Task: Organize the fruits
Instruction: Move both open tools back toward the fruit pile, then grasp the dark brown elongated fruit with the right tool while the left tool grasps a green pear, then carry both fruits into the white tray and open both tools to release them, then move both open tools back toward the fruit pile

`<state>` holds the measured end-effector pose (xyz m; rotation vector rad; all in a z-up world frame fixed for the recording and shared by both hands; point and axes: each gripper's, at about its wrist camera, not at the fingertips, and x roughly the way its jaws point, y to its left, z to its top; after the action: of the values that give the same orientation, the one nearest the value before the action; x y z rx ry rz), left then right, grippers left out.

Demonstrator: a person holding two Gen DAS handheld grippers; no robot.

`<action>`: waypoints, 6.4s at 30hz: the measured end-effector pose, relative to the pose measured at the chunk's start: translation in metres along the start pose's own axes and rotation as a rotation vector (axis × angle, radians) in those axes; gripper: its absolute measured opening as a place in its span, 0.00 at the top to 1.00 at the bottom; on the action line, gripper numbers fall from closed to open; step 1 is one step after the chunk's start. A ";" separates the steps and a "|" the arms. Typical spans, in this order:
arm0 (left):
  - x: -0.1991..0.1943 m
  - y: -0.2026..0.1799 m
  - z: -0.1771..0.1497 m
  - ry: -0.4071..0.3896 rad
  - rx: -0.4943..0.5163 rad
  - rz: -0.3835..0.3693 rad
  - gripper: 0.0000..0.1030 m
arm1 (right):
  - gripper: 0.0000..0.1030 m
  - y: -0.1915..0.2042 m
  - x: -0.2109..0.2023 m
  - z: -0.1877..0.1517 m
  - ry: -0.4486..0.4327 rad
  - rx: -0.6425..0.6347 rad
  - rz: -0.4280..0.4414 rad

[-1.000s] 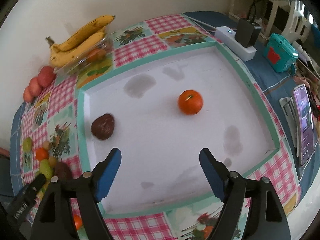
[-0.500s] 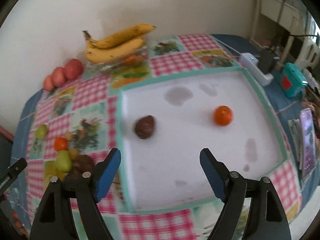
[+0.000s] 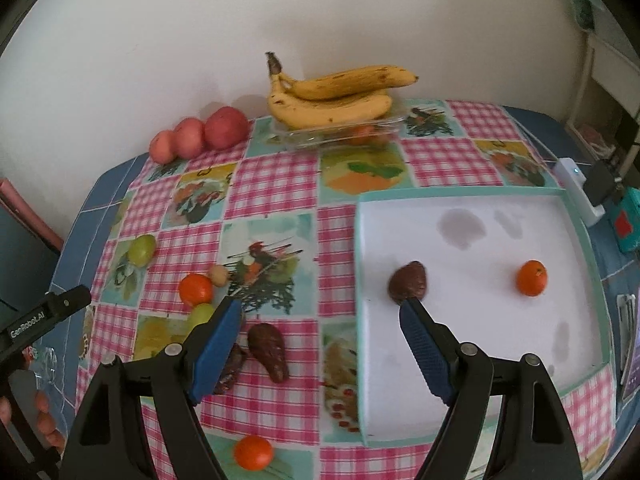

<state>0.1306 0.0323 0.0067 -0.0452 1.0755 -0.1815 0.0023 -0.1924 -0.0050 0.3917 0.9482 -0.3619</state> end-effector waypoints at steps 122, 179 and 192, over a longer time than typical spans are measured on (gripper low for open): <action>0.023 -0.232 -0.117 0.350 0.404 -0.425 0.60 | 0.69 -0.203 -0.033 -0.005 0.080 0.318 -0.314; 0.003 -0.150 -0.048 0.038 0.317 -0.114 0.00 | 0.13 -0.164 -0.020 -0.007 0.063 0.183 -0.248; -0.011 -0.059 -0.005 -0.073 0.224 -0.088 0.00 | 0.12 -0.114 -0.018 -0.003 0.019 0.085 -0.155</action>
<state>0.1135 -0.0234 0.0209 0.1014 0.9760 -0.3757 -0.0621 -0.2881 -0.0105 0.4009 0.9864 -0.5416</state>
